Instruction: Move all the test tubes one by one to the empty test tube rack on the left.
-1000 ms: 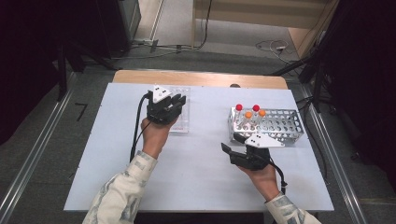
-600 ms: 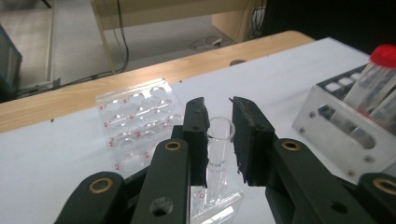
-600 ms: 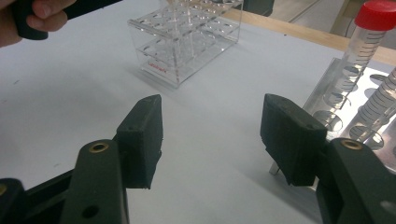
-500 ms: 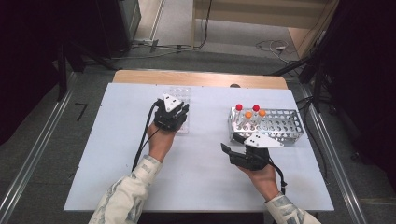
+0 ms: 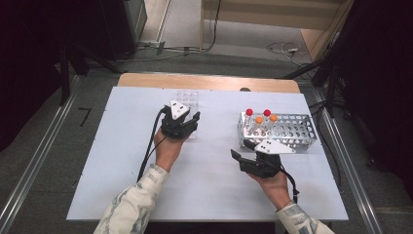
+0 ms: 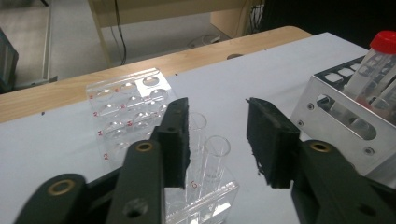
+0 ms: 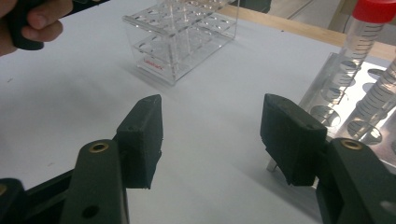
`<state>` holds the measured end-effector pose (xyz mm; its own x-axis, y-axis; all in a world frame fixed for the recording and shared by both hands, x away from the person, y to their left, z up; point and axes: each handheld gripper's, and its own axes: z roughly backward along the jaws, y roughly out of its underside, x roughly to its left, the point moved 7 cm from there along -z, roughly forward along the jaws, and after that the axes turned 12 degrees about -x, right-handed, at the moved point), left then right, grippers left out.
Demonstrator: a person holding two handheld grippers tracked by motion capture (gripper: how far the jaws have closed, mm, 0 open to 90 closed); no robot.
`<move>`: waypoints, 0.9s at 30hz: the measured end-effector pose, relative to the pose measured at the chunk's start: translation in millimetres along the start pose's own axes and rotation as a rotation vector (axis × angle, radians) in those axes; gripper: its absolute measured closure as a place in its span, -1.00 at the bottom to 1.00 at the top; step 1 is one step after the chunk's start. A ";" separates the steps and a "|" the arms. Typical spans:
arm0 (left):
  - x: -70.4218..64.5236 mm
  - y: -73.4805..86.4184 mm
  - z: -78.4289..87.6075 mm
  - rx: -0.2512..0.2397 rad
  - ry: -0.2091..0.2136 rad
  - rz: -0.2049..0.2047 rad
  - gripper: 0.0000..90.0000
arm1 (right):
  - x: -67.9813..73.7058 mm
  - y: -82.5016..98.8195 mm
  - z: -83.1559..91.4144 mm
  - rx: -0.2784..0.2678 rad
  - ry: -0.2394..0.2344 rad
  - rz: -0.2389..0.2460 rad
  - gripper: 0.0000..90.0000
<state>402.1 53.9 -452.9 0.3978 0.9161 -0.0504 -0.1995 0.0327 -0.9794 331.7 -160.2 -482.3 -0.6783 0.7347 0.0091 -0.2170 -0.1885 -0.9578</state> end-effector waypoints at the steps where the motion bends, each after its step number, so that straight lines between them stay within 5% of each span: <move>1: -1.1 -0.9 2.1 -0.001 0.012 0.026 0.09 | -1.2 0.1 0.3 0.000 0.003 0.000 -0.17; 4: -4.4 -3.0 8.2 -0.007 0.022 0.064 -0.29 | -6.3 0.5 1.4 0.000 0.021 0.004 -0.17; 8: -7.2 -2.1 13.7 0.012 0.024 0.051 -0.54 | -13.1 0.4 2.3 -0.003 0.041 -0.008 -0.17; 14: -7.5 1.7 21.3 0.032 0.030 0.045 -0.61 | -27.2 -2.5 7.9 -0.020 0.095 -0.026 -0.17; 27: -9.7 -0.1 28.4 0.028 0.049 0.066 -0.65 | -80.2 -9.2 19.1 -0.042 0.270 -0.057 -0.09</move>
<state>372.8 56.4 -446.8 0.4262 0.8960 -0.1246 -0.2515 -0.0149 -0.9677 374.6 -229.9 -468.6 -0.4532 0.8914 -0.0080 -0.2166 -0.1188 -0.9690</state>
